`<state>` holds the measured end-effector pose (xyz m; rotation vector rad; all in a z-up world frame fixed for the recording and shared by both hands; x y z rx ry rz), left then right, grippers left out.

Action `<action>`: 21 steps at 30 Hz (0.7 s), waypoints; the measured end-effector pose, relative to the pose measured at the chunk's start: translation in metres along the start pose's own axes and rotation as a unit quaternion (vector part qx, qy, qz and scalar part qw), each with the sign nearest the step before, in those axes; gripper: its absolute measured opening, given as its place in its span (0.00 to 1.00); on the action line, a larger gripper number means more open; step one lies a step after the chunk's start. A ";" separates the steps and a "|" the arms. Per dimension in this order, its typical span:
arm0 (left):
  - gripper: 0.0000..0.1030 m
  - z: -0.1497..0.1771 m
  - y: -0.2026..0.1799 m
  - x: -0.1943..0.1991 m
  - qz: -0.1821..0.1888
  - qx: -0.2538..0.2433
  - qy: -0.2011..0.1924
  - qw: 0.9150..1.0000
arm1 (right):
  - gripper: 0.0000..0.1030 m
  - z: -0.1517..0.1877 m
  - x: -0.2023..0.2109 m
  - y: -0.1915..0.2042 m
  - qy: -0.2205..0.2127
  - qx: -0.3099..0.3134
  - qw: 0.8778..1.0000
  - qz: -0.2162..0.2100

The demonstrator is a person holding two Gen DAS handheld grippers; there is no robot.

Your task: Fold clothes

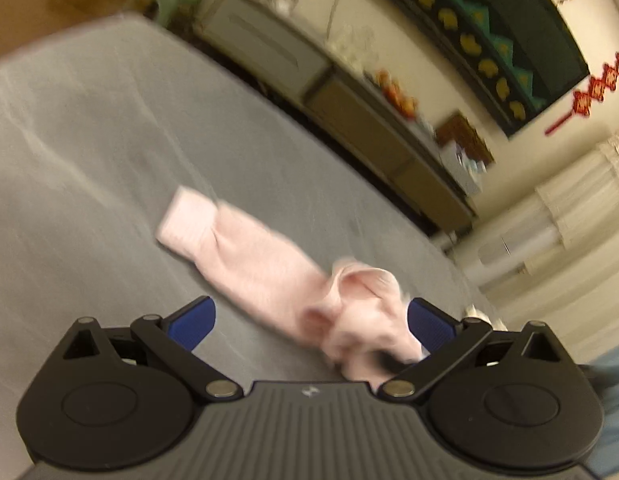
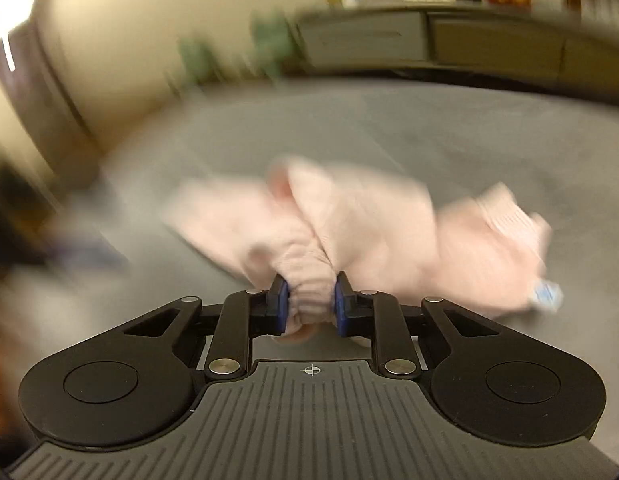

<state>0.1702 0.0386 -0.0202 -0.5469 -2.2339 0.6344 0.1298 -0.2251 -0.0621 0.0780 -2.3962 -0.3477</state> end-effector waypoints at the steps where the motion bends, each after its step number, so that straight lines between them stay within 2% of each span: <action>1: 1.00 -0.006 0.003 0.007 -0.007 0.001 -0.019 1.000 | 0.21 0.000 0.001 -0.005 -0.003 -0.035 0.999 -0.010; 4: 1.00 -0.018 0.009 0.024 -0.014 0.017 -0.058 0.998 | 0.21 -0.002 0.006 -0.020 -0.012 -0.141 0.989 -0.038; 7: 1.00 -0.015 0.004 0.030 -0.011 0.008 -0.065 0.998 | 0.21 -0.004 0.011 -0.035 -0.021 -0.244 0.967 -0.066; 10: 1.00 0.000 -0.008 0.029 0.002 -0.031 -0.047 0.998 | 0.21 -0.007 0.016 -0.051 -0.030 -0.345 0.934 -0.093; 13: 1.00 0.018 -0.024 0.026 0.010 -0.078 -0.025 0.997 | 0.21 -0.009 0.021 -0.066 -0.037 -0.437 0.891 -0.119; 15: 1.00 0.027 -0.032 0.021 0.004 -0.105 -0.017 0.994 | 0.21 0.007 0.021 -0.067 -0.027 -0.435 0.892 -0.120; 18: 1.00 0.034 -0.038 0.018 0.003 -0.124 -0.009 0.992 | 0.21 0.010 0.036 -0.069 -0.031 -0.414 0.902 -0.117; 21: 1.00 0.040 -0.044 0.015 0.022 -0.136 0.003 0.990 | 0.21 0.007 0.057 -0.063 -0.040 -0.422 0.891 -0.164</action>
Point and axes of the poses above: each gripper's, at about its wrist camera, not at the fingertips, and x roughly against the way its jaws point, y to its left, z to its underside, the point moved 5 cm from there along -x, roughly the way its jaws point, and after that the axes turned 6 degrees about -y, right-handed, at the moved point
